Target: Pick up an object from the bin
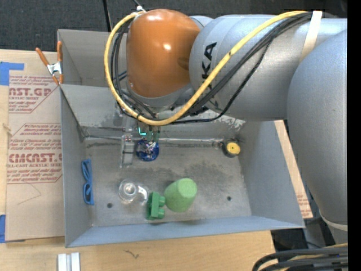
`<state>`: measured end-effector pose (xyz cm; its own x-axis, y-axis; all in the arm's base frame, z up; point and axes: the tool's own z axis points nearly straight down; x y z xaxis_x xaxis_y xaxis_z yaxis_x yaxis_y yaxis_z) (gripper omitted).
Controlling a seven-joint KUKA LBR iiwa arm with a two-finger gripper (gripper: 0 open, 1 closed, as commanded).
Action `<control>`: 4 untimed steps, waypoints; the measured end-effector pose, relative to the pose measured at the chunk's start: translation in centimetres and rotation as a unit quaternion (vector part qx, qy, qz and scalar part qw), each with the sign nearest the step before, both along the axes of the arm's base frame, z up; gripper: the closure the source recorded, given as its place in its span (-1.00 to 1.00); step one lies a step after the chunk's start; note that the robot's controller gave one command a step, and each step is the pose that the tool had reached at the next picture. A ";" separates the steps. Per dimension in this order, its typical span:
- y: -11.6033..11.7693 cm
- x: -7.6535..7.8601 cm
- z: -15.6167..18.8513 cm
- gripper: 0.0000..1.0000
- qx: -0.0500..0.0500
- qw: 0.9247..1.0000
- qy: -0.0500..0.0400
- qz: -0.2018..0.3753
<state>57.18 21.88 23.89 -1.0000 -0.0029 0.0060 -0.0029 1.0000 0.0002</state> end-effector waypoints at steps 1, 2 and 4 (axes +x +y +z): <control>-10.4 -3.3 -6.2 -1.00 -0.002 0.998 0.000 0.060; -13.3 -8.3 -16.2 -1.00 0.001 0.968 -0.004 0.250; -13.2 -8.3 -16.2 -1.00 0.002 0.968 -0.005 0.249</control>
Offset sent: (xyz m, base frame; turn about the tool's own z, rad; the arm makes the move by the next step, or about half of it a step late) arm -0.0322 -0.0999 -0.0592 -0.1250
